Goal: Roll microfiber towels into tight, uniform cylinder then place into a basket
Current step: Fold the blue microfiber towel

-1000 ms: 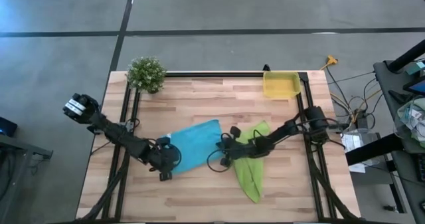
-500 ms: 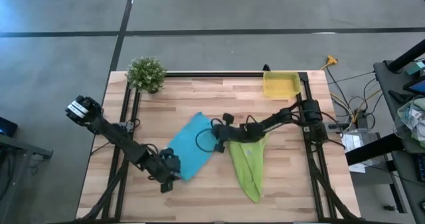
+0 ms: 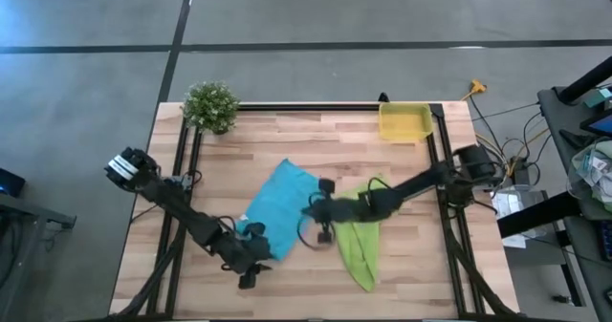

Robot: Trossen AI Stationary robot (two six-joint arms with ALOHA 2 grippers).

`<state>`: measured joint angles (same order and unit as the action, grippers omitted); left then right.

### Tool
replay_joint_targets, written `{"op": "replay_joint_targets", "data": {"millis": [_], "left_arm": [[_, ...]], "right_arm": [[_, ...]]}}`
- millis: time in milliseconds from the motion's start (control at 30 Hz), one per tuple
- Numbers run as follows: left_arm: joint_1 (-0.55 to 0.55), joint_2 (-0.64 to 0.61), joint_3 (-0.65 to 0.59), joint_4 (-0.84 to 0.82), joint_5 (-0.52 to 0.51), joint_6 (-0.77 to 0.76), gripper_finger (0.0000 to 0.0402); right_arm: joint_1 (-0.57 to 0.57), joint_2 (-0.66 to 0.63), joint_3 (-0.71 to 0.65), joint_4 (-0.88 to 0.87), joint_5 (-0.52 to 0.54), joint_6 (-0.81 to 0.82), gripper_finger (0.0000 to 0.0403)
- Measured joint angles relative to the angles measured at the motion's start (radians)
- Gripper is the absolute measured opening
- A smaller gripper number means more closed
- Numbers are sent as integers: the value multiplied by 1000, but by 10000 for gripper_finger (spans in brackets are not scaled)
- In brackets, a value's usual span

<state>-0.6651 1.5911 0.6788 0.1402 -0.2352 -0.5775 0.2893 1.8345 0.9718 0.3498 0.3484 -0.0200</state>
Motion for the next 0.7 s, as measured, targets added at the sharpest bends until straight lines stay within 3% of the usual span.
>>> {"op": "replay_joint_targets", "data": {"millis": [233, 333, 433, 533, 700], "left_arm": [[-8, -164, -2, -83, -27, 88, 131], [-10, -252, -4, -260, -127, 94, 131], [-9, -302, -35, -287, -212, 110, 131], [-9, -297, -60, -219, -242, 122, 131], [-11, -246, -64, -404, -240, 67, 131]], "right_arm": [[128, 37, 11, 23, -3, -15, 8], [139, 63, 26, 29, -8, -32, 8], [142, 94, 53, 28, -8, -17, 8], [144, 136, 99, 27, -15, -9, 8], [155, 247, 228, -3, -21, -86, 8]]}}
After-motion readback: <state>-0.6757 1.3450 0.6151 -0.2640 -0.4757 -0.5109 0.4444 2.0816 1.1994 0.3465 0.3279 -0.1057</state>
